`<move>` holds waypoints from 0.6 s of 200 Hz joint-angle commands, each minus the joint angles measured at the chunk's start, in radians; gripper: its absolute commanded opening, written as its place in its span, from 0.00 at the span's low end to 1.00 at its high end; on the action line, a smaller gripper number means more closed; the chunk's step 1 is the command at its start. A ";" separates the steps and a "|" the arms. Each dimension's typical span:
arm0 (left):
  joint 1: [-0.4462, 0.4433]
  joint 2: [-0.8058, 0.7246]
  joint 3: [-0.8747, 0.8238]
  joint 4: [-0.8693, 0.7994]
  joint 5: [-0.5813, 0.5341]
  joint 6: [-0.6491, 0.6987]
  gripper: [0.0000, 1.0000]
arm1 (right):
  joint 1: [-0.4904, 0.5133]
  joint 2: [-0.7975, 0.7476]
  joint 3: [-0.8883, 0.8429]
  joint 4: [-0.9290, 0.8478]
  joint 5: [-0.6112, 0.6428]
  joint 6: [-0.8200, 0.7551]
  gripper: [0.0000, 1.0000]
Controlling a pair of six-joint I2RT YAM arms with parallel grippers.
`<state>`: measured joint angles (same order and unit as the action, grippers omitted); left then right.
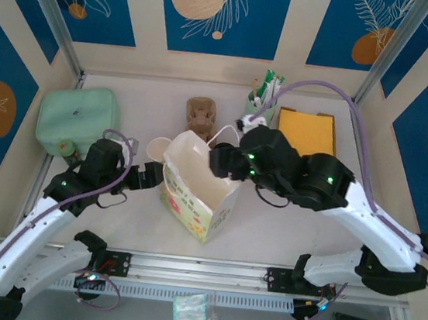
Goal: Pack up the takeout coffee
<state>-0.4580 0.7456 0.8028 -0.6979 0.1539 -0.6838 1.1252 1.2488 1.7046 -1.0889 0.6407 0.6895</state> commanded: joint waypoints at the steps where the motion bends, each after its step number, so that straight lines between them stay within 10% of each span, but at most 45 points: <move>1: 0.010 -0.049 -0.029 -0.064 -0.046 -0.036 1.00 | -0.059 -0.087 -0.128 -0.045 -0.089 0.101 0.81; 120: 0.016 -0.053 0.147 -0.293 -0.311 -0.033 1.00 | -0.051 -0.237 -0.432 0.094 -0.267 0.248 0.84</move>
<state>-0.4553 0.6647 0.8642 -0.9482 -0.0910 -0.7506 1.0653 1.0527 1.2926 -1.0134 0.3923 0.9024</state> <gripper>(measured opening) 0.994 0.829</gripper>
